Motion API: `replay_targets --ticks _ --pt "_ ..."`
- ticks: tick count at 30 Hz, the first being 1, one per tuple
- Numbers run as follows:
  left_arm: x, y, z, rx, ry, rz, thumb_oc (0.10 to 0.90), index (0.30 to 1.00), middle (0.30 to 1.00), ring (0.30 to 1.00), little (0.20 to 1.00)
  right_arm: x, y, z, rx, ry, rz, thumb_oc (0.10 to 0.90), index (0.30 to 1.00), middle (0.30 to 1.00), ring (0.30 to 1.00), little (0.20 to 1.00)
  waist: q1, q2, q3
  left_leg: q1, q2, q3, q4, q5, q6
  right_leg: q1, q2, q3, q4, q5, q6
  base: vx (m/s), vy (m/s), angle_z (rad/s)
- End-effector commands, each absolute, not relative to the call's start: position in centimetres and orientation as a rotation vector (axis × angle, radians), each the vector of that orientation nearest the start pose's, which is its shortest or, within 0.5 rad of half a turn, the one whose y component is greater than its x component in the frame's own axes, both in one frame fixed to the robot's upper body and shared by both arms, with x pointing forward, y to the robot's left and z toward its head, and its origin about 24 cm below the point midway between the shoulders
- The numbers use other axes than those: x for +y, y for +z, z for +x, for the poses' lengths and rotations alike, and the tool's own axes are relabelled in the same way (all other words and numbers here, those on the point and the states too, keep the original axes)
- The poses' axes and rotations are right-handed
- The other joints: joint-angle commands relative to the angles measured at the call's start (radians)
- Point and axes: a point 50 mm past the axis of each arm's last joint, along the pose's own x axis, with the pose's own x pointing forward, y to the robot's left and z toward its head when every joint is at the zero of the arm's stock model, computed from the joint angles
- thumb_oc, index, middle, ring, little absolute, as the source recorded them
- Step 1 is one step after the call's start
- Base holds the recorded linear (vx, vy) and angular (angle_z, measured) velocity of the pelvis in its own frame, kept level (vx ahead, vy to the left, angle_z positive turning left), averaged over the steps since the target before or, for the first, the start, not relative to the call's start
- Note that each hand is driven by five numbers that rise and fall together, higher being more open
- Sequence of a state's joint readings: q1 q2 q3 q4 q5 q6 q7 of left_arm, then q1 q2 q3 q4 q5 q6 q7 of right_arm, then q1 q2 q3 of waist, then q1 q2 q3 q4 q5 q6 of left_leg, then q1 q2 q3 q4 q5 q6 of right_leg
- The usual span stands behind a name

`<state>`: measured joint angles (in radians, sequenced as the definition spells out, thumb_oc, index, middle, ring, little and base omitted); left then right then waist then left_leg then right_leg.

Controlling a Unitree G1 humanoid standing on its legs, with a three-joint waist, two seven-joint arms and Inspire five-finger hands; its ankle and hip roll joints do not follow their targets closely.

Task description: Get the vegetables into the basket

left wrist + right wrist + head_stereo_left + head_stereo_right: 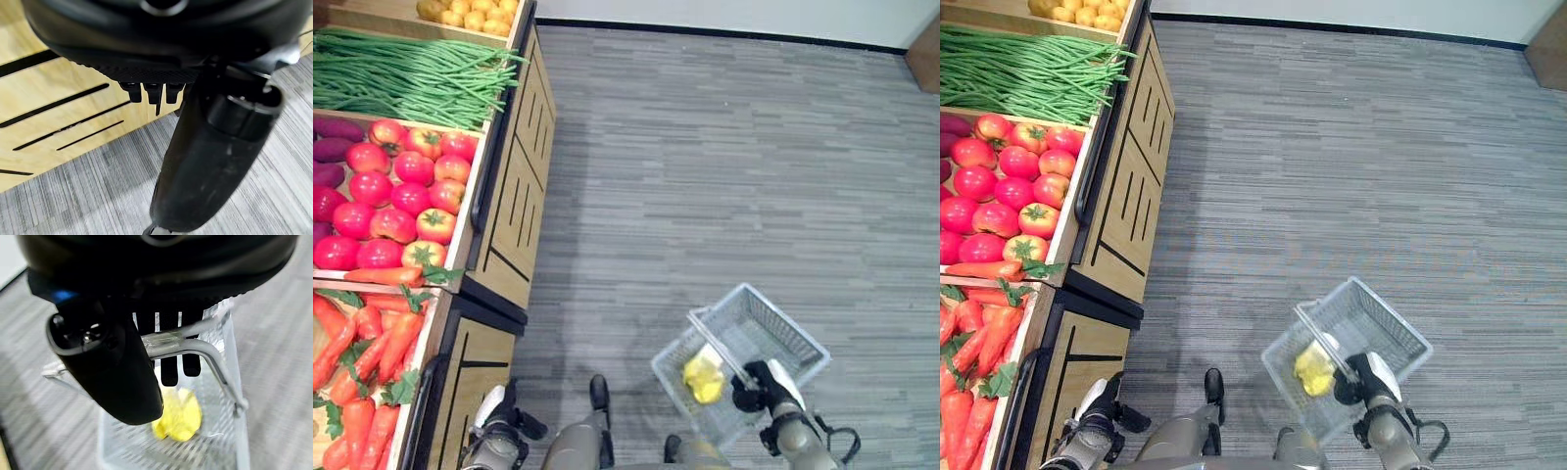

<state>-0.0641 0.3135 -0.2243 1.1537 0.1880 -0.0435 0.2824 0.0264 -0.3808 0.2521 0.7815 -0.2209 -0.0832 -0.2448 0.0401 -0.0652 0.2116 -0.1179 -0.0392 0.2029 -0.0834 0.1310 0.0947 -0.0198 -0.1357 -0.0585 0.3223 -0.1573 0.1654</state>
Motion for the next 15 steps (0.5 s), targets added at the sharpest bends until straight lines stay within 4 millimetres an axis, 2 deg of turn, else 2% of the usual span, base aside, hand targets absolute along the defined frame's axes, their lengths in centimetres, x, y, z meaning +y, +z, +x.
replay_targets --ticks 1,2,4,6,10,12,15 --pt "26.5 -14.2 11.5 1.041 0.112 0.752 0.9 1.0 1.0 1.0 1.0 -25.6 -7.6 18.9 0.508 -0.057 -0.777 0.4 0.3 0.3 0.3 0.3 0.0 -0.006 -0.022 -0.033 0.049 -0.029 0.073 -0.059 -0.07 -0.074 0.009 0.035 0.04 0.216 0.009 0.06 0.072 0.04" --pt "26.7 -14.1 11.7 1.038 0.127 0.744 0.9 1.0 1.0 1.0 1.0 -25.2 -7.2 19.4 0.479 -0.041 -0.779 0.4 0.3 0.3 0.3 0.3 -0.007 0.003 -0.011 -0.001 0.052 -0.032 0.063 -0.068 -0.069 -0.125 0.01 0.023 0.046 0.227 -0.003 0.08 0.033 0.06" --pt "26.8 -14.0 11.8 1.034 0.129 0.741 0.9 1.0 1.0 1.0 1.0 -25.1 -7.1 19.6 0.469 -0.037 -0.78 0.4 0.3 0.3 0.3 0.3 -0.013 0.008 -0.003 0.013 0.054 -0.039 0.057 -0.073 -0.072 -0.149 0.016 0.014 0.023 0.213 -0.012 0.1 -0.004 0.05" --pt "26.5 -14.0 12.2 1.026 0.113 0.742 0.9 1.0 1.0 1.0 1.0 -25.3 -6.6 20.1 0.452 -0.054 -0.778 0.4 0.3 0.3 0.3 0.3 -0.023 0.012 0.016 0.035 0.059 -0.059 0.066 -0.094 -0.083 -0.197 0.019 0.001 -0.089 0.206 -0.019 0.15 -0.096 0.03" --pt "26.3 -14.0 12.5 1.023 0.111 0.74 0.9 1.0 1.0 1.0 1.0 -25.2 -6.0 20.8 0.42 -0.06 -0.779 0.4 0.3 0.3 0.3 0.3 -0.049 -0.002 0.029 0.088 0.062 -0.098 0.082 -0.14 -0.104 -0.259 -0.016 0.021 -0.247 0.304 0.008 0.2 -0.134 0.33" --pt "26.2 -14.1 12.3 1.027 0.106 0.736 0.9 1.0 1.0 1.0 1.0 -25.2 -6.0 20.7 0.419 -0.058 -0.78 0.4 0.3 0.3 0.3 0.3 -0.058 -0.005 0.029 0.111 0.063 -0.119 0.09 -0.157 -0.108 -0.268 -0.021 0.031 -0.245 0.318 0.016 0.22 -0.142 0.52" --pt "26.0 -14.3 11.8 1.046 0.105 0.732 0.9 1.0 1.0 1.0 1.0 -25.3 -6.2 20.4 0.431 -0.056 -0.779 0.4 0.3 0.3 0.3 0.3 -0.053 -0.015 0.008 0.131 0.063 -0.134 0.096 -0.177 -0.117 -0.232 -0.012 0.015 -0.26 0.319 0.004 0.19 -0.181 0.58"
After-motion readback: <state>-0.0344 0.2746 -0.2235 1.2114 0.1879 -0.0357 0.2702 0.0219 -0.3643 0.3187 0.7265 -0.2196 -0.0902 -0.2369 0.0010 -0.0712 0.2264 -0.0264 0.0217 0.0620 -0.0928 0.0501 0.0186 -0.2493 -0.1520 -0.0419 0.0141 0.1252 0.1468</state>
